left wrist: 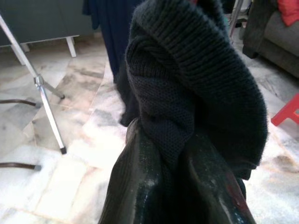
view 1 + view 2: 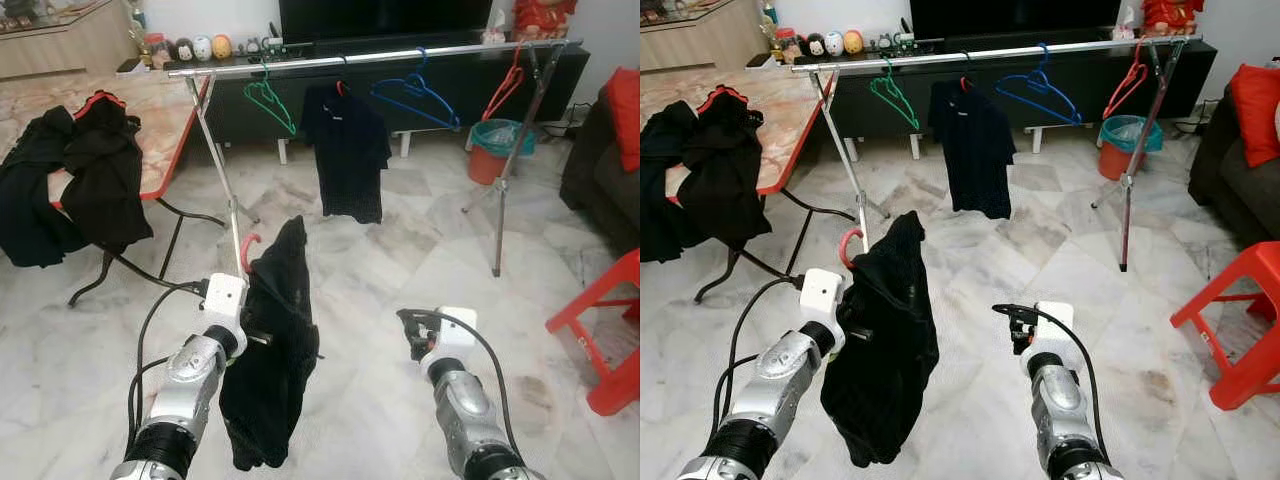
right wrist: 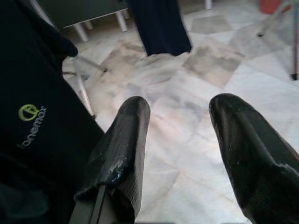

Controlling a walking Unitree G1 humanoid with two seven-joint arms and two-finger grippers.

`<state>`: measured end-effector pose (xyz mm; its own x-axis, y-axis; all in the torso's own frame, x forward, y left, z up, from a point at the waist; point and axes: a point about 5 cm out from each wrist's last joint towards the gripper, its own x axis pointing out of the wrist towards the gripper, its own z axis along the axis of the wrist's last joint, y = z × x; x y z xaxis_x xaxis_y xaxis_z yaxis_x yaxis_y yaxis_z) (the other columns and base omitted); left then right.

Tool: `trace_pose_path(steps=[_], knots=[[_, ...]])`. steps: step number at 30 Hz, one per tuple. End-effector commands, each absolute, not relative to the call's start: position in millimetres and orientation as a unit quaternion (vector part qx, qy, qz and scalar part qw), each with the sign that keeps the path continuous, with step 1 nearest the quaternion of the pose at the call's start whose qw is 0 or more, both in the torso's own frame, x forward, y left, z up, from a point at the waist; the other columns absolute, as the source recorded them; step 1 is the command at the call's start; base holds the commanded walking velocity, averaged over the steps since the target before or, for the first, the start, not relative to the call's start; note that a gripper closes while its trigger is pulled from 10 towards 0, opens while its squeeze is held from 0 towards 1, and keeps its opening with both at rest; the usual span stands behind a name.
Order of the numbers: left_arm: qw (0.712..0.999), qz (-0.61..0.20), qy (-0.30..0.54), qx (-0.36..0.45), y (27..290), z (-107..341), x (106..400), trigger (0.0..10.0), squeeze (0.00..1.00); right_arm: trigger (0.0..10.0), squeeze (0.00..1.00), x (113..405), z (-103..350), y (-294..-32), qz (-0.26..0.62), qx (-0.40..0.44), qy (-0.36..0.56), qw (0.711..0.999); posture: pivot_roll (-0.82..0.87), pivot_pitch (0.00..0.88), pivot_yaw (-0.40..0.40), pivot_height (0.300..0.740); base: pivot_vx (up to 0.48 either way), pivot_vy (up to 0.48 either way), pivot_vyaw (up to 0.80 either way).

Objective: Hang hanger

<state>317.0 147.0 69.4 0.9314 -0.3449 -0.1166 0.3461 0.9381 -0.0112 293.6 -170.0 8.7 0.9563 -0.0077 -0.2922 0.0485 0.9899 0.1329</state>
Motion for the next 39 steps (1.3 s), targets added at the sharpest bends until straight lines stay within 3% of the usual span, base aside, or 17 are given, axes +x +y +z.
trace_pose_path(steps=[1,15,27,31,39], knots=[[0.984,-0.175,0.030,0.012,147,81,322,10.0,0.00,10.0,0.00,292,7,-176,-0.042,0.087,0.149,0.984,-0.04,0.013,0.061,0.740,0.315,0.000,0.00],[0.983,-0.180,0.042,0.011,145,75,322,10.0,0.00,10.0,0.00,291,6,-171,-0.048,0.099,0.150,0.983,-0.05,0.000,0.053,0.740,0.332,0.000,-0.23],[0.984,-0.161,0.071,0.039,176,59,307,10.0,0.00,10.0,0.00,288,2,-179,-0.067,0.100,0.159,0.980,-0.03,0.000,0.049,0.740,0.348,0.000,0.00],[0.985,-0.155,0.069,0.035,175,59,309,10.0,0.00,10.0,0.00,290,3,-170,-0.053,0.099,0.158,0.981,-0.03,0.000,0.045,0.740,0.356,0.000,0.00],[0.986,-0.151,0.062,0.030,173,65,315,10.0,0.00,10.0,0.00,295,9,-179,-0.064,0.096,0.149,0.982,-0.05,0.000,0.057,0.740,0.357,0.000,0.00]])
